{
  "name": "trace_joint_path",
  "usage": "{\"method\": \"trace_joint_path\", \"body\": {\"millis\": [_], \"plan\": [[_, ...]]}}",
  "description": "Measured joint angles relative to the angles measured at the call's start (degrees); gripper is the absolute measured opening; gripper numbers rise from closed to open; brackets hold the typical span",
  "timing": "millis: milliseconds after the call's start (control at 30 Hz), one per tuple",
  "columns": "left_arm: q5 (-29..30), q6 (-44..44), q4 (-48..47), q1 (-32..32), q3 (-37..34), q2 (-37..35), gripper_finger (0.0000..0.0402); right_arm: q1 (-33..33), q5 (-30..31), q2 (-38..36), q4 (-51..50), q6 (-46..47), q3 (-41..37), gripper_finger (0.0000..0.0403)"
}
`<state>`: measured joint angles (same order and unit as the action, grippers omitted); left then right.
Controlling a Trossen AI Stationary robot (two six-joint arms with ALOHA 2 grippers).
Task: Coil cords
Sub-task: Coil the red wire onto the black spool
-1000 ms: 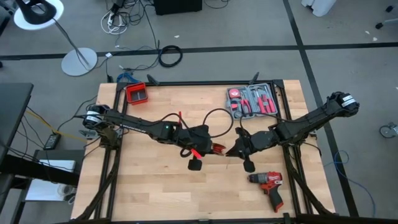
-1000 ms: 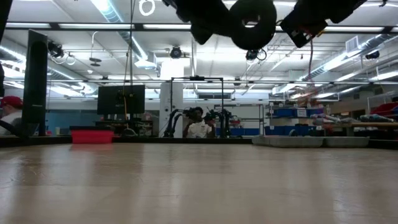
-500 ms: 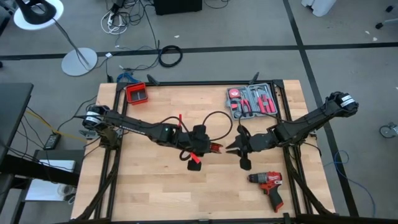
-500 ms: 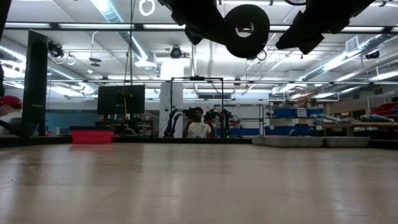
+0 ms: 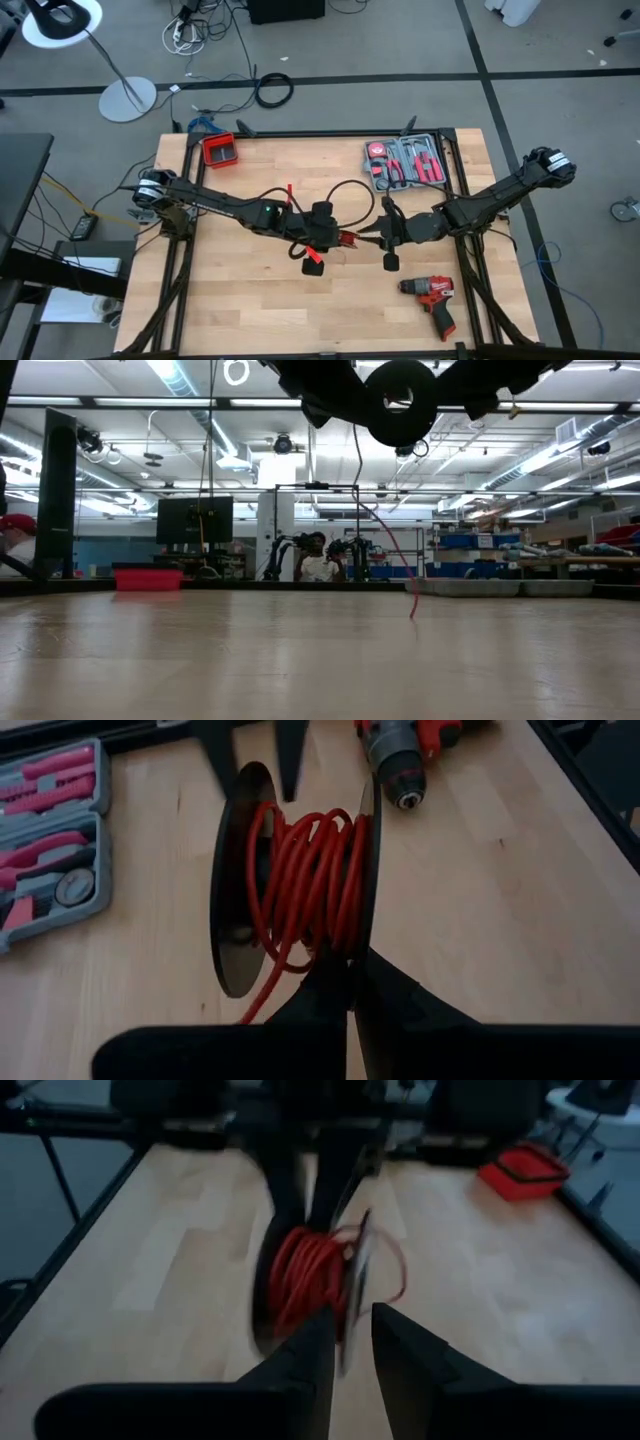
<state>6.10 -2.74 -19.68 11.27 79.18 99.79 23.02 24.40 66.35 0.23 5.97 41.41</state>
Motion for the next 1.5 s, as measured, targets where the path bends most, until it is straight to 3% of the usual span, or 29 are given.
{"method": "trace_joint_path", "body": {"millis": [267,467,767,1167,1500], "plan": [[1.10,-1.82,2.87,0.11,0.00,0.00,0.0010,-1.69,-0.63,0.09,2.90,-2.93,0.00,0.0066],[4.44,-3.23,4.25,0.18,-0.14,0.08,0.0010,-1.87,-0.99,0.03,2.91,-3.27,0.00,0.0010],[6.19,-1.61,4.53,0.22,-0.24,0.11,0.0013,-1.88,-0.41,0.02,2.74,-2.77,0.00,0.0003],[9.94,0.60,1.68,0.12,0.03,-3.35,0.0131,-1.65,1.29,-1.17,1.91,-2.91,0.04,0.0001],[10.73,3.24,-2.40,0.04,0.21,-7.06,0.0136,-1.48,0.86,-4.15,-0.01,-3.14,0.00,0.0000]]}}
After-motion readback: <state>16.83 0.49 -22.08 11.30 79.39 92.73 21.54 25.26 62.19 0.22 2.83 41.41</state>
